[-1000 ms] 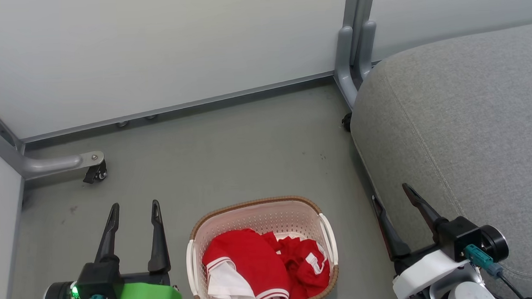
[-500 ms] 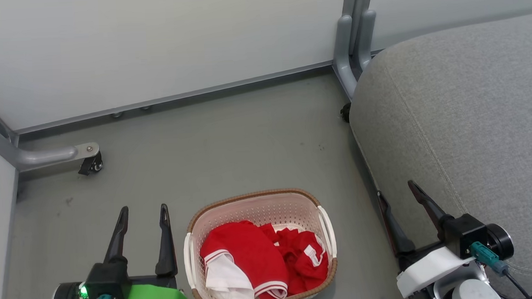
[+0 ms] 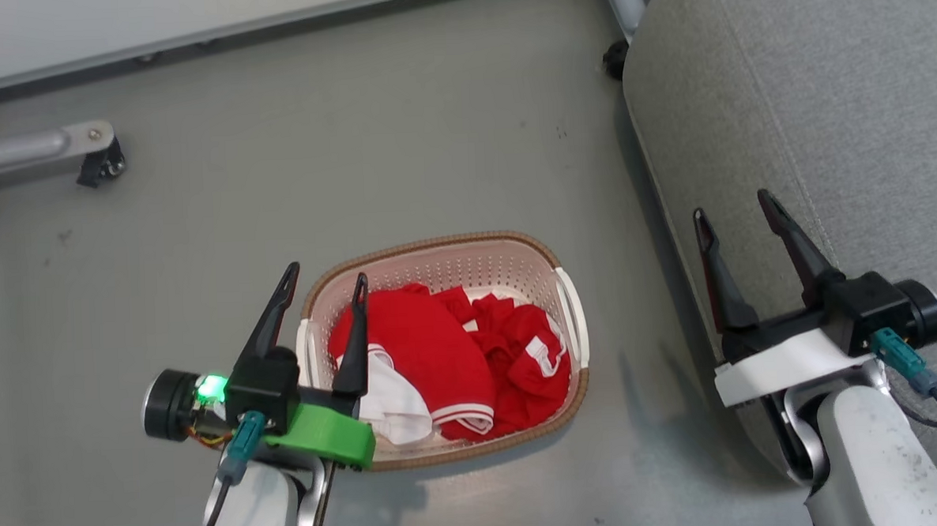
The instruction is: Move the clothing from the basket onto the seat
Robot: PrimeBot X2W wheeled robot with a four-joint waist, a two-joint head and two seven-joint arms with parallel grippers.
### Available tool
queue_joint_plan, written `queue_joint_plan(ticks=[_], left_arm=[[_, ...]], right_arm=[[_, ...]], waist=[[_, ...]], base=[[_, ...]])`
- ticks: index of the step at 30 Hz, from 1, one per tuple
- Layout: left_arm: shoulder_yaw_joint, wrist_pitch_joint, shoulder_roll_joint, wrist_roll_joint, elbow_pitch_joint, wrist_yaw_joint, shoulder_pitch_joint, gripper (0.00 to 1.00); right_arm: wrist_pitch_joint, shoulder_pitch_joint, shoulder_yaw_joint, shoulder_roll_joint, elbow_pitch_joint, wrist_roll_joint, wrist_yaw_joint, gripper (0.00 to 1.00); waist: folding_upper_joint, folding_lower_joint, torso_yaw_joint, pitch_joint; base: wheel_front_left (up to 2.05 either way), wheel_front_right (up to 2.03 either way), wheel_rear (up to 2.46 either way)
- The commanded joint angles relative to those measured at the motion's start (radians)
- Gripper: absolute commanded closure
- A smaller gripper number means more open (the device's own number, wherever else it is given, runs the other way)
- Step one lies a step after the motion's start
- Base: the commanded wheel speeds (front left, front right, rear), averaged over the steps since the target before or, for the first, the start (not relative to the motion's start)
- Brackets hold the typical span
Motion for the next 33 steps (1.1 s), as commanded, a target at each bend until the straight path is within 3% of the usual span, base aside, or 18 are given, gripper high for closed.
queue_joint_plan(ticks=[1,12,23,33], left_arm=[[-0.010,0.000,0.008,0.022,0.017,-0.011,-0.051,0.00],[-0.166,0.000,0.039,0.078,0.222,-0.056,-0.334,0.00],[-0.388,0.000,0.095,0.052,0.445,-0.062,-0.615,0.00],[-0.465,0.000,0.039,0.065,0.683,-0.062,-0.795,0.00]], right_arm=[[-0.005,-0.033,-0.007,-0.004,-0.009,-0.010,0.000,0.00],[-0.005,-0.164,-0.031,-0.004,-0.090,-0.009,0.000,0.00],[-0.005,-0.235,-0.038,-0.003,-0.175,0.001,0.000,0.00],[-0.005,-0.283,-0.045,-0.003,-0.221,-0.021,0.000,0.00]], waist=[[0.0000,-0.0001,-0.020,0.176],[0.0000,-0.0001,-0.036,0.419],[0.0000,-0.0001,-0.071,0.601],[0.0000,-0.0001,-0.081,0.705]], base=[[0.00,0.00,0.00],[0.00,0.00,0.00],[0.00,0.00,0.00],[0.00,0.00,0.00]])
